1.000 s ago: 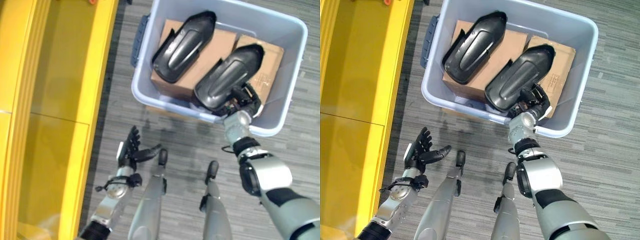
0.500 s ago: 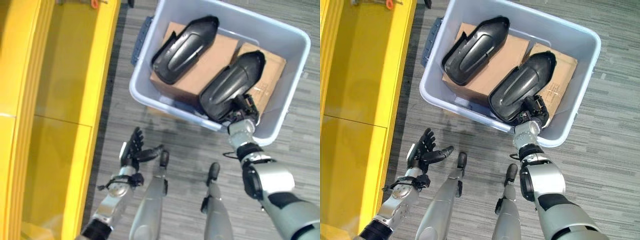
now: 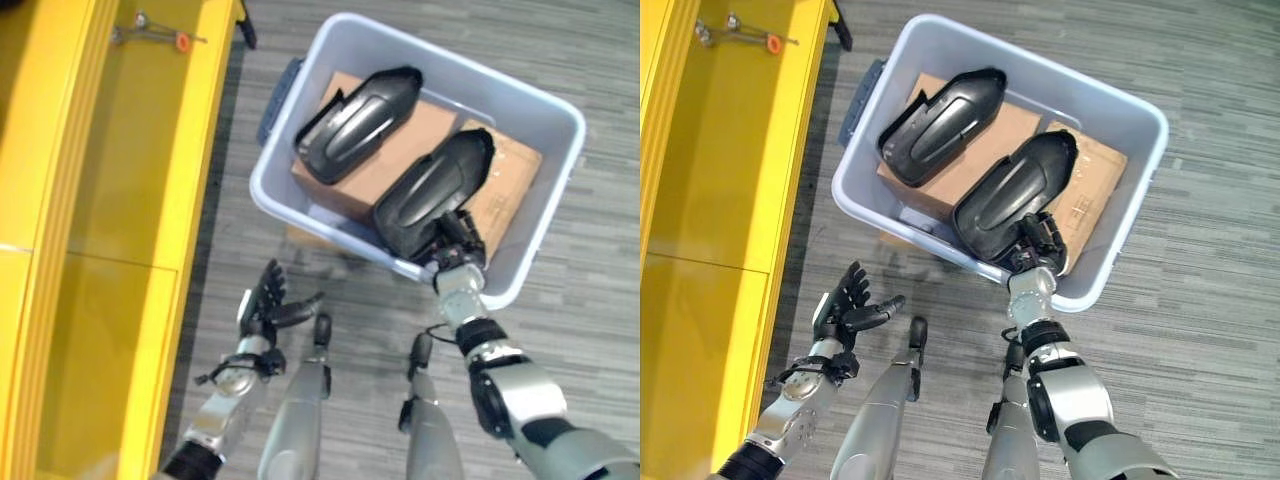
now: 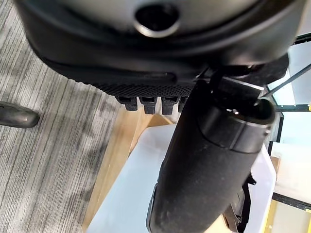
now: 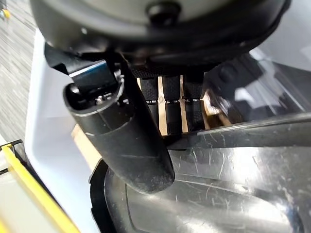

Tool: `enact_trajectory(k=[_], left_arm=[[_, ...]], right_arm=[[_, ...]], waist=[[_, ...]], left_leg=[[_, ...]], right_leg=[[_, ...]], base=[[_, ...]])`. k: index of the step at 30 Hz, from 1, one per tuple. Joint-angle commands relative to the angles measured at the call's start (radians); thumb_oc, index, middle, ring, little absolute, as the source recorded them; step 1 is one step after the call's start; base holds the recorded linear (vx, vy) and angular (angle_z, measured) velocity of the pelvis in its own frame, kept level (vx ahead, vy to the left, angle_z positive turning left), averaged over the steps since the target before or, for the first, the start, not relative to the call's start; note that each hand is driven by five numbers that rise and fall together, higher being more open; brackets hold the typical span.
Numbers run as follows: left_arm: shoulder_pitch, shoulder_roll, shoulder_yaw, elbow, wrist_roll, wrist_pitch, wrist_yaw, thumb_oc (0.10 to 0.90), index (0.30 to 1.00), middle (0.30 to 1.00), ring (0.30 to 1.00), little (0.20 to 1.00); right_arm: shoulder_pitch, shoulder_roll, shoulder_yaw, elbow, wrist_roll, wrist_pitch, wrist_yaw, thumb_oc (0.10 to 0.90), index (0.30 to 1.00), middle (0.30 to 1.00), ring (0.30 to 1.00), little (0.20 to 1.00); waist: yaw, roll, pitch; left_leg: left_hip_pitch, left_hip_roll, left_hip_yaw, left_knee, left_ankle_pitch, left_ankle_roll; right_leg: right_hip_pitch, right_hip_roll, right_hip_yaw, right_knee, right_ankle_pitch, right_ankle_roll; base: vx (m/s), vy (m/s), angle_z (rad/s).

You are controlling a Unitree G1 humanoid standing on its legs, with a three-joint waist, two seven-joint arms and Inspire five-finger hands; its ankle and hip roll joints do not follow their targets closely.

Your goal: Move parts from the plastic box to the shelf.

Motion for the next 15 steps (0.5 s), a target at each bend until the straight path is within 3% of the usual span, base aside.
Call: enact_trajectory(k=[1, 8, 15], left_arm=[[0.032, 0.019, 0.036, -0.084, 0.008, -0.036, -0.030, 0.900, 1.000, 1.000, 1.000, 1.000], [0.109, 0.044, 0.086, -0.103, 0.020, -0.008, -0.068, 0.900, 1.000, 1.000, 1.000, 1.000], [0.183, 0.047, 0.125, -0.114, 0.036, 0.018, -0.111, 0.900, 1.000, 1.000, 1.000, 1.000]], right_arm=[[0.014, -0.022, 0.000, -0.141, -0.086, -0.067, 0.045, 0.400, 0.300, 0.300, 0.300, 0.300], [0.140, -0.039, 0.035, -0.360, -0.126, -0.066, 0.083, 0.400, 0.300, 0.300, 0.300, 0.300], [0.243, -0.052, 0.059, -0.457, -0.135, -0.037, 0.135, 0.400, 0.300, 0.300, 0.300, 0.300]], waist=[[-0.022, -0.031, -0.032], [-0.050, -0.064, -0.125], [-0.064, -0.071, -0.239]], left_leg=[[0.109, 0.026, -0.012, -0.104, -0.026, 0.007], [0.226, 0.047, 0.009, -0.181, -0.005, -0.002], [0.334, 0.069, 0.033, -0.280, 0.027, -0.013]], right_leg=[[0.051, 0.006, 0.007, 0.105, -0.152, 0.030], [0.126, 0.023, 0.018, 0.076, -0.155, 0.027], [0.196, 0.042, 0.025, 0.035, -0.153, 0.032]], base=[[0.02, -0.055, -0.14], [0.03, -0.055, -0.14], [0.05, -0.034, -0.12]])
